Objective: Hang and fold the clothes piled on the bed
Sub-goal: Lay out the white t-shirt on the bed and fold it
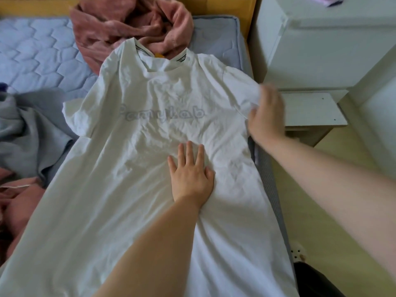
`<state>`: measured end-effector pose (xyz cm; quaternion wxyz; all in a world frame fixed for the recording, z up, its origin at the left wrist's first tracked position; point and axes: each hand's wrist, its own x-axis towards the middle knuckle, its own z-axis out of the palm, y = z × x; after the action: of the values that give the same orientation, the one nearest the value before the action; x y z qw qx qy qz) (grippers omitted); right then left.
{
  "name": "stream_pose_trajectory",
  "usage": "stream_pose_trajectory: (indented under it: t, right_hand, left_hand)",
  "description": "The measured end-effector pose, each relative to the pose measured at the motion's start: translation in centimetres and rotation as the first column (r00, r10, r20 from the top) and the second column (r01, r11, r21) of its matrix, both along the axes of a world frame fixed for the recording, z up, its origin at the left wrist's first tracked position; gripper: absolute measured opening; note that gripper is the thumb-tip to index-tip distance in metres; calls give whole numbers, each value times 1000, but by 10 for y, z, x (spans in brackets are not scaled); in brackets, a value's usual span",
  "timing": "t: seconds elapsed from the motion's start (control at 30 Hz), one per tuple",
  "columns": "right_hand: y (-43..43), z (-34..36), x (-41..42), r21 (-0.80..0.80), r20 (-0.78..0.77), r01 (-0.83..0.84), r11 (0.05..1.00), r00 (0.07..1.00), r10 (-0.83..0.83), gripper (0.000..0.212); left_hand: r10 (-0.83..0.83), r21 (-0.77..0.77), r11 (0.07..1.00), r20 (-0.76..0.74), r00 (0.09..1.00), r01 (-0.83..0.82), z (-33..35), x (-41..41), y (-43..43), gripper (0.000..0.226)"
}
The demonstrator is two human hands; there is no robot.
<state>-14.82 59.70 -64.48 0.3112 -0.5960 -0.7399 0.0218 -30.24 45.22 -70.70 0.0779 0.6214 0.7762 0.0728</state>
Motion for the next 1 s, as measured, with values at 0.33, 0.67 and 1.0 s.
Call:
stream_pose_trajectory:
  t: [0.33, 0.67, 1.0]
  right_hand:
    - [-19, -29, 21, -398, 31, 264, 878, 961, -275, 34]
    - [-55, 1, 13, -703, -248, -61, 708, 955, -164, 38]
    - [-45, -2, 13, -835, -547, -306, 456, 548, -633, 20]
  left_hand:
    - [1, 9, 1000, -12, 1000, -1, 0, -1, -1, 65]
    - [10, 24, 1000, -27, 1000, -9, 1, 1, -1, 69]
    - [22, 37, 999, -38, 999, -21, 0, 2, -1, 71]
